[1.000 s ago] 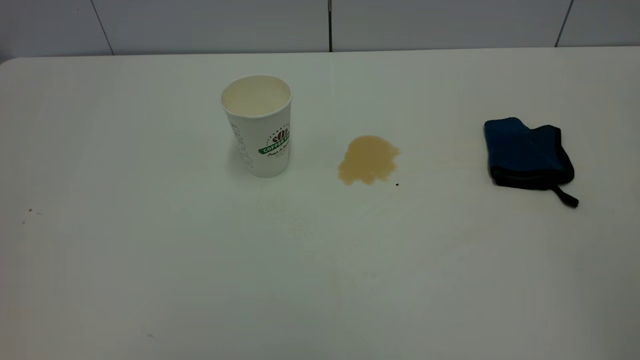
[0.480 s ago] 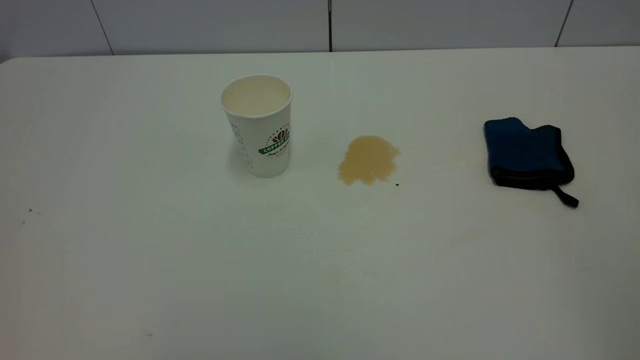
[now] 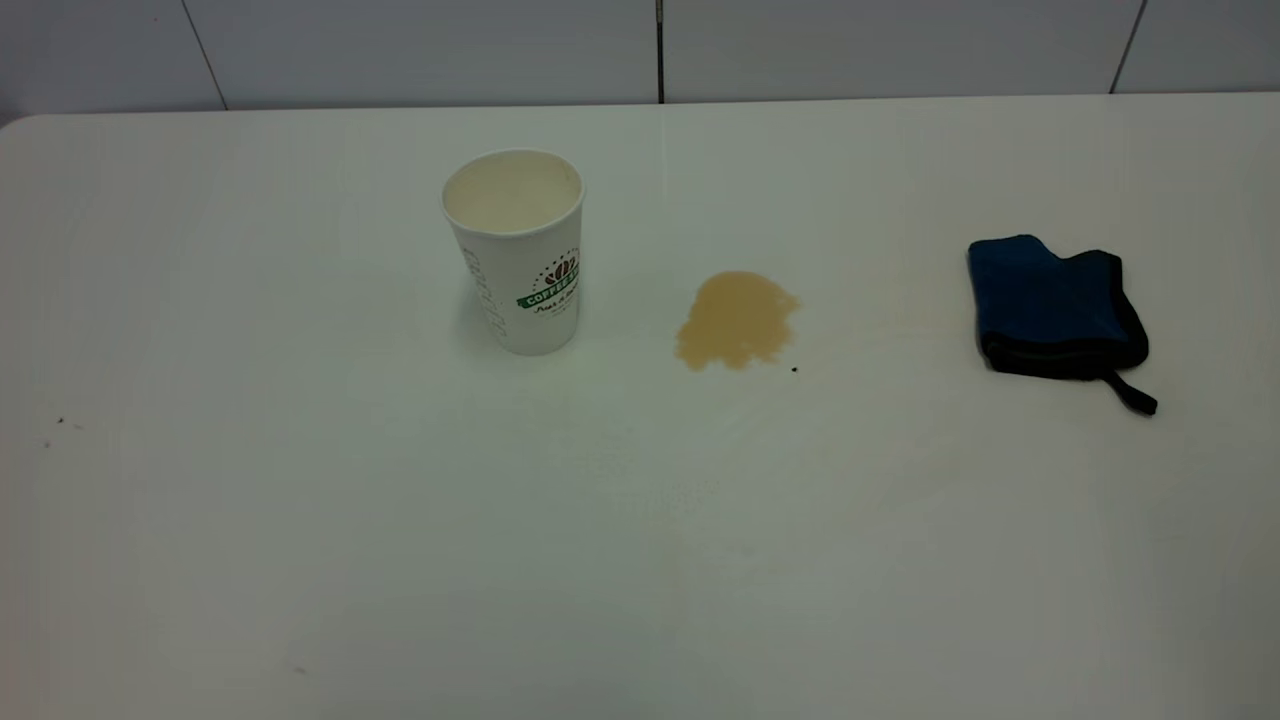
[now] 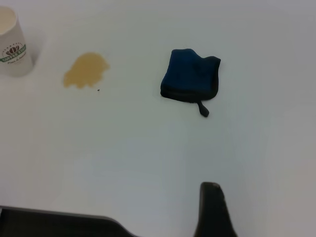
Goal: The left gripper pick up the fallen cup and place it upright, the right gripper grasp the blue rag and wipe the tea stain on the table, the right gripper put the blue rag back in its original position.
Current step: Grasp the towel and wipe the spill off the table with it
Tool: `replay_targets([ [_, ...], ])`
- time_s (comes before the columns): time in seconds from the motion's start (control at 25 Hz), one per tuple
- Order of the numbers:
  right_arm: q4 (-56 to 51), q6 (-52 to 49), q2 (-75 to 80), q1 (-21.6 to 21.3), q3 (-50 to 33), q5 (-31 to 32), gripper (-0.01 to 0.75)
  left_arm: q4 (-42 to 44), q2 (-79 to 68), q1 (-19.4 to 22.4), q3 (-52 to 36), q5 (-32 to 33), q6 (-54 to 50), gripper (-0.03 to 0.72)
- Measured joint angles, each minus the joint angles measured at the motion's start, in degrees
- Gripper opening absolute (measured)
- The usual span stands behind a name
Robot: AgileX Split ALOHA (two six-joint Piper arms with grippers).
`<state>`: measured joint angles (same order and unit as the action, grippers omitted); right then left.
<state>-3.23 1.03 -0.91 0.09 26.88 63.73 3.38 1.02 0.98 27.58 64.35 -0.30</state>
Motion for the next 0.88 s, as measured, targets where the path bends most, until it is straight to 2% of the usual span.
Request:
replay_targets([
  [0.12, -3.06, 0.21, 0.3, 0.0, 0.49, -1.55, 0.561, 0.0, 0.0, 0.0, 0.0, 0.0, 0.0, 0.526],
  [0.28, -10.68, 6.19, 7.17, 0.0, 0.64, -7.6, 0.595, 0.0, 0.0, 0.0, 0.0, 0.0, 0.0, 0.526],
  [0.44, -13.54, 12.49, 20.25, 0.0, 0.64, -16.88, 0.601, 0.0, 0.0, 0.0, 0.0, 0.0, 0.0, 0.526],
  [0.72, -16.39, 20.62, 51.59, 0.46, 0.77, -38.17, 0.599, 0.0, 0.0, 0.0, 0.0, 0.0, 0.0, 0.526],
  [0.88, -21.11, 25.79, 70.89, 1.05, 4.82, -45.94, 0.593, 0.0, 0.0, 0.0, 0.0, 0.0, 0.0, 0.526],
])
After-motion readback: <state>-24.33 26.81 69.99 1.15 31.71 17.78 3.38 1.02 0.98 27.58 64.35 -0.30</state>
